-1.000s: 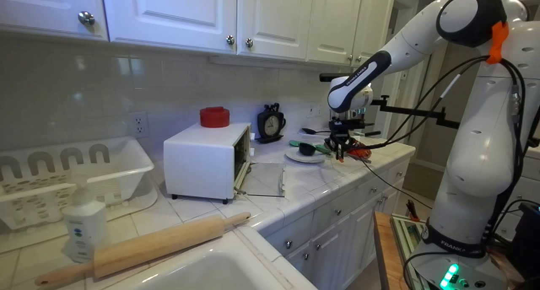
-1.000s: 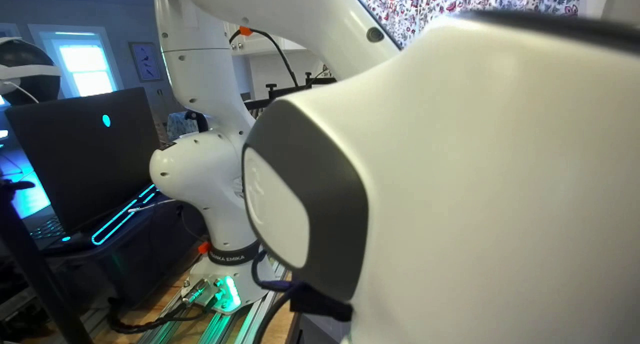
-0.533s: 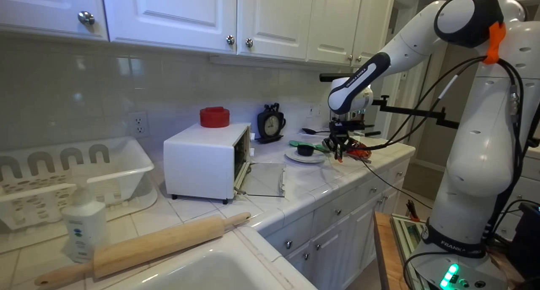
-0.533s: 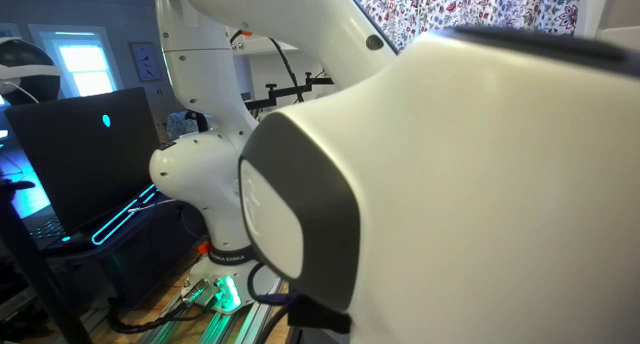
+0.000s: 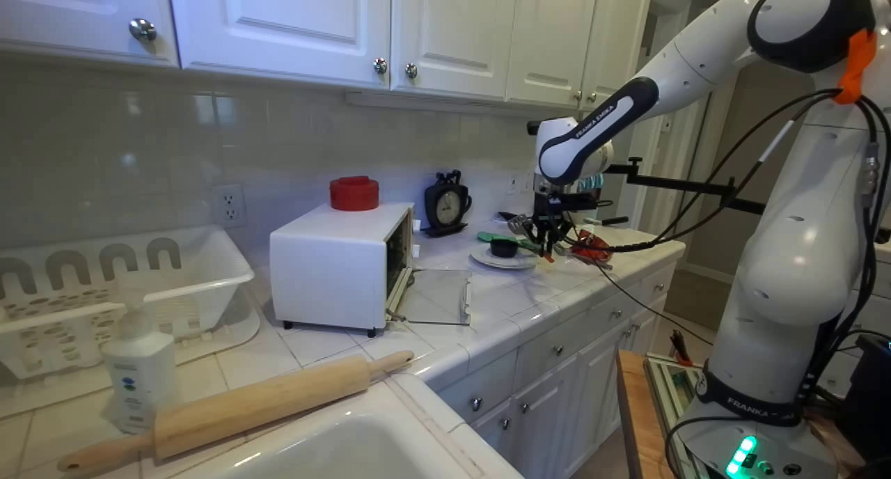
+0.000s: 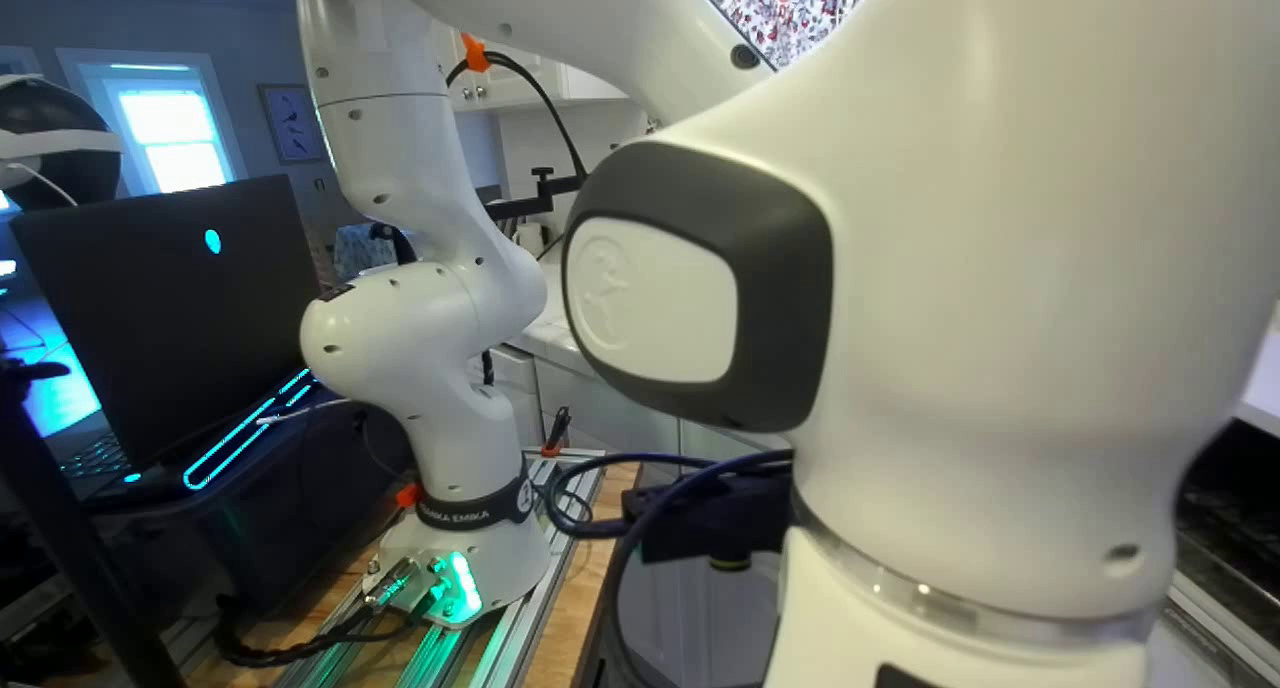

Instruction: Use the fish slice to take the black measuring cup out of the open oven.

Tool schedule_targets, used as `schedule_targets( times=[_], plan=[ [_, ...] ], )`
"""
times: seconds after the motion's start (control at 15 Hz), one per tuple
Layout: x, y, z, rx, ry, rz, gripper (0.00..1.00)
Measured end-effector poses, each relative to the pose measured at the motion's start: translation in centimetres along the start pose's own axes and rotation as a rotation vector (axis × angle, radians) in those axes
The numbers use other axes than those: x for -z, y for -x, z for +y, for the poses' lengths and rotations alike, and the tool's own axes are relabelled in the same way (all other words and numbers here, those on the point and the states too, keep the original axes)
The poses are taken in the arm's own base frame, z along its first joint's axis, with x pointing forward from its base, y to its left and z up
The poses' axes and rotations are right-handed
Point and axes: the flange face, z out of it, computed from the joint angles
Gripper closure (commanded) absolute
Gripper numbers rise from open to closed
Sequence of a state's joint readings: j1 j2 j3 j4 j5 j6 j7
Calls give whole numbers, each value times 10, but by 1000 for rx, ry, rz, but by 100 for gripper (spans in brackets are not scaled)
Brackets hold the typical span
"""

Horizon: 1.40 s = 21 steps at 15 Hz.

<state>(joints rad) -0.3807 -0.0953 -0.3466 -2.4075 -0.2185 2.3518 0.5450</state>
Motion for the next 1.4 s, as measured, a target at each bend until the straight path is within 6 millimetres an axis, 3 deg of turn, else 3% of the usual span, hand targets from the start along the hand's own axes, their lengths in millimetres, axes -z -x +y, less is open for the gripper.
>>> schedule_targets(
  times=[0.2,0.6,1.07,1.4],
  plan=[
    [13,12,-10,70,-10,41,95],
    [28,29,-53,373,-85,150,95],
    [6,38,-100,704,-235,158,95],
    [-4,21,-102,784,-273,154,95]
  ],
)
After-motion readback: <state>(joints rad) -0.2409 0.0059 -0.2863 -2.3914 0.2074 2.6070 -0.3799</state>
